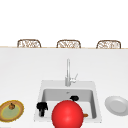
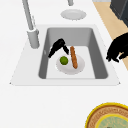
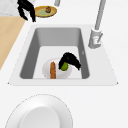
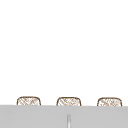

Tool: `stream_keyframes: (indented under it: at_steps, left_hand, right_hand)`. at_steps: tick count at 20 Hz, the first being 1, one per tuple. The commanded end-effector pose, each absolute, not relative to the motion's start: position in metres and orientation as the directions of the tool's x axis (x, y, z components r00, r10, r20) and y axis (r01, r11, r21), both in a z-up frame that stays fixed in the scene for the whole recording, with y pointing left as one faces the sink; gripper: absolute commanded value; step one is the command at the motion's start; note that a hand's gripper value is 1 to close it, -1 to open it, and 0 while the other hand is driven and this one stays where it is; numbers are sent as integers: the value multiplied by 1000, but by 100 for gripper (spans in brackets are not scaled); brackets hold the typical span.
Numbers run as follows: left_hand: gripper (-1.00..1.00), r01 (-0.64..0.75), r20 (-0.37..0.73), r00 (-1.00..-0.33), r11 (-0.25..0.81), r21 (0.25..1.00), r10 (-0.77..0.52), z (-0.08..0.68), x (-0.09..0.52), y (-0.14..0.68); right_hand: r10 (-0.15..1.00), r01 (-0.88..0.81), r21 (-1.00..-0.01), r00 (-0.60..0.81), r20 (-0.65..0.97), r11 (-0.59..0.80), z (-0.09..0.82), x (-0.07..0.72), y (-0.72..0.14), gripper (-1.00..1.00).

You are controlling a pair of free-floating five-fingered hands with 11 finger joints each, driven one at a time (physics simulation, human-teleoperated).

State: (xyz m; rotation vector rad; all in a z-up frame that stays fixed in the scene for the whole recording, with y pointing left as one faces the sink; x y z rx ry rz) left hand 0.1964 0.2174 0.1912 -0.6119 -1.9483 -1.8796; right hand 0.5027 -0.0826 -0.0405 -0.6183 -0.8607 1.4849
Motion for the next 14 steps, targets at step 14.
stream_keyframes:
  at_steps: [14]
  left_hand:
    - [0,542,540,-840,19,840,57,191,196,217]
  right_hand:
    - [986,-643,-765,-103,134,37,-27,410,-118,-100]
